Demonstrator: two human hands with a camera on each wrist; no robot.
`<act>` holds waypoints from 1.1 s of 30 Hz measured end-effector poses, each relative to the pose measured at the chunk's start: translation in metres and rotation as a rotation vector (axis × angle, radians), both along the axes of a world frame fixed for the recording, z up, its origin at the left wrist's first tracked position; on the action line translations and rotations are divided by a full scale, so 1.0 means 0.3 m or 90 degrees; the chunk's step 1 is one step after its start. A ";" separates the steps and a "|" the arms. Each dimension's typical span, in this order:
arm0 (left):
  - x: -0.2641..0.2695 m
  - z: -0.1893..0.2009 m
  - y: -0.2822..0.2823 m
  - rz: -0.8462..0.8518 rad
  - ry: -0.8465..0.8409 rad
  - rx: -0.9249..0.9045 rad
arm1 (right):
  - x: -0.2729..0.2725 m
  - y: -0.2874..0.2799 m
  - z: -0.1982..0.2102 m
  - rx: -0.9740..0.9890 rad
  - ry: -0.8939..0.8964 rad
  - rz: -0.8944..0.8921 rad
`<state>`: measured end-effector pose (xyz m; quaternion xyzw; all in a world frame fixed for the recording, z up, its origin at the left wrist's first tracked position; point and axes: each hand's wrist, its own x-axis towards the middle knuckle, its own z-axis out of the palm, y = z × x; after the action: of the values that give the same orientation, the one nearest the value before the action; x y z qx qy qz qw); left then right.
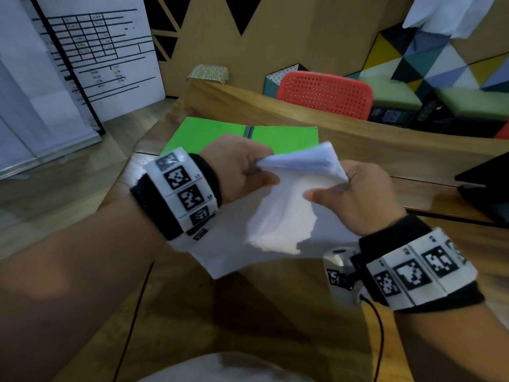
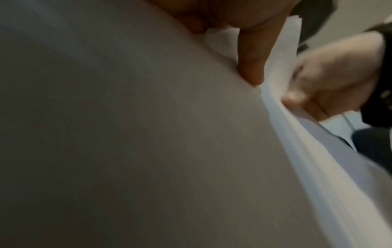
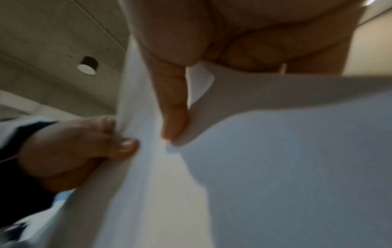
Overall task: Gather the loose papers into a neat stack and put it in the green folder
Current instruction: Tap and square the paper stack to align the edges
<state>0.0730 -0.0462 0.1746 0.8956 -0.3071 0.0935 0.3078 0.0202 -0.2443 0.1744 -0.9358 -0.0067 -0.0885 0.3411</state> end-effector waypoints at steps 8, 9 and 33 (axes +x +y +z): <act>-0.021 -0.038 0.072 0.211 0.146 -0.387 | 0.019 -0.116 -0.068 0.639 0.055 -0.058; -0.027 -0.049 0.068 0.228 0.159 -0.410 | 0.020 -0.093 -0.078 0.731 0.022 -0.027; -0.007 -0.072 -0.011 0.231 0.261 -0.743 | 0.056 0.021 -0.085 0.671 -0.188 -0.173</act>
<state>0.0710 -0.0495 0.1532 0.6182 0.0158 0.1232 0.7762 0.0370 -0.2379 0.1489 -0.6089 0.1115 -0.2530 0.7435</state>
